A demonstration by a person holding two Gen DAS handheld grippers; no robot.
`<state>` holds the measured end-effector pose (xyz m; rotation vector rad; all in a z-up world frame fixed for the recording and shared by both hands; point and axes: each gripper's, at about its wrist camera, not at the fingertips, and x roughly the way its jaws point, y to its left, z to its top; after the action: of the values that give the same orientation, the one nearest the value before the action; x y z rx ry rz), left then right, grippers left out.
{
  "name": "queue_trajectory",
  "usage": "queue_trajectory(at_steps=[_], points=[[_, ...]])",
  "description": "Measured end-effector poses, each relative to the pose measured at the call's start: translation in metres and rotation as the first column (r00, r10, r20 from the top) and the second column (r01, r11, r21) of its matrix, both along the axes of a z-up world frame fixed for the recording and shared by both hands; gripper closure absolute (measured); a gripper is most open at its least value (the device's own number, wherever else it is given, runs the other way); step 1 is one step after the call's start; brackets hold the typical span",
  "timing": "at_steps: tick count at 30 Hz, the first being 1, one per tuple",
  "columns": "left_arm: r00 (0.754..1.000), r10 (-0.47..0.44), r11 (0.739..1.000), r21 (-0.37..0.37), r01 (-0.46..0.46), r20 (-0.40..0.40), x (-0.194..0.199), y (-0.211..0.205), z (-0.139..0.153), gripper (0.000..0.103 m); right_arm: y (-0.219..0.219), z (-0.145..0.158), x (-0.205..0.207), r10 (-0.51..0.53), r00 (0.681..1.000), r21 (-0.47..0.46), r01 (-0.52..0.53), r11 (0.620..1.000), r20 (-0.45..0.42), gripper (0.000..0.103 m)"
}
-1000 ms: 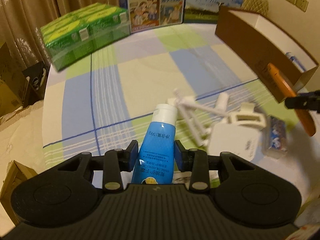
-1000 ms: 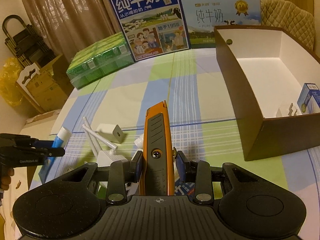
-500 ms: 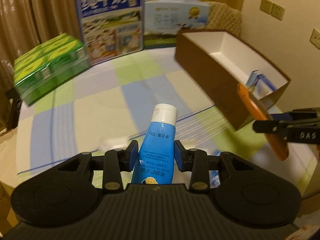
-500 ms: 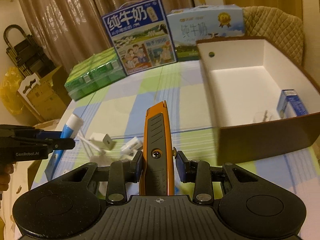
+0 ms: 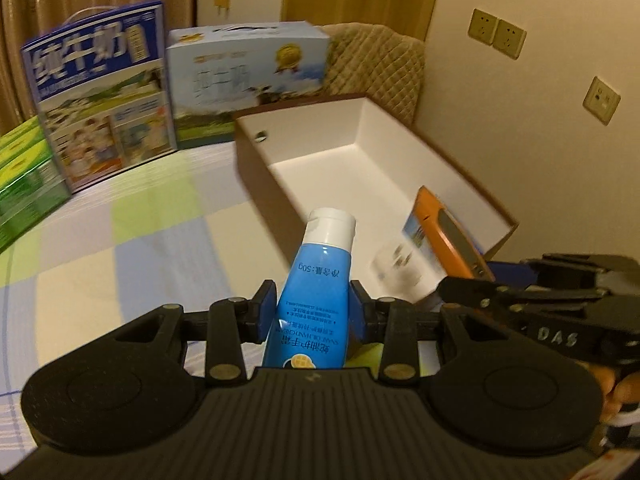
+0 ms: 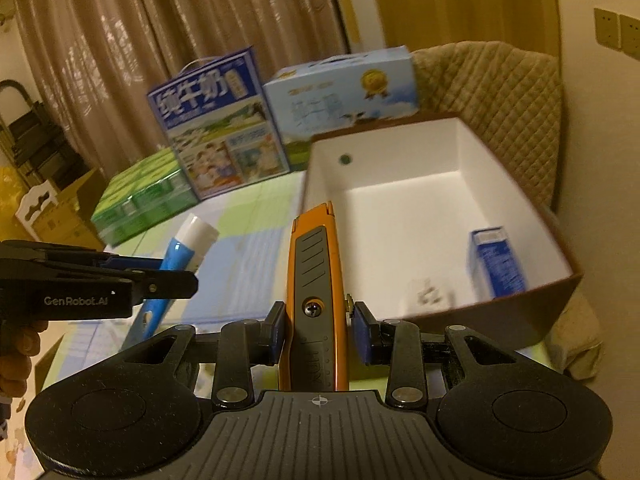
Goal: Organize rigid objects
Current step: 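Carry the orange knife and blue tube into the brown box with both tools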
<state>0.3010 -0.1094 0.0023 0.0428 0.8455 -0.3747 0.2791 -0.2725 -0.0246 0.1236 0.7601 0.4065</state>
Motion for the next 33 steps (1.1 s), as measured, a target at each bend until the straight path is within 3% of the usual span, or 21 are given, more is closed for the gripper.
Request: queue_trajectory(at_steps=[13,22,33], points=[[0.997,0.069,0.997,-0.015,-0.07,-0.041,0.078,-0.081,-0.014,0.07,-0.063,-0.001,0.082,-0.001,1.0,-0.014,0.001,1.0,-0.016,0.071],[0.989,0.118,0.993,0.023,-0.116,-0.093,0.138,-0.1,-0.039,0.07,-0.071,-0.021,0.157,0.016,0.999,-0.078,-0.019,0.997,-0.042,0.071],[0.98,0.14,0.988,0.083,-0.129,-0.141,0.189,-0.107,-0.07,0.07,-0.059,-0.057,0.224,0.054,0.997,-0.23,-0.066,0.971,-0.056,0.071]])
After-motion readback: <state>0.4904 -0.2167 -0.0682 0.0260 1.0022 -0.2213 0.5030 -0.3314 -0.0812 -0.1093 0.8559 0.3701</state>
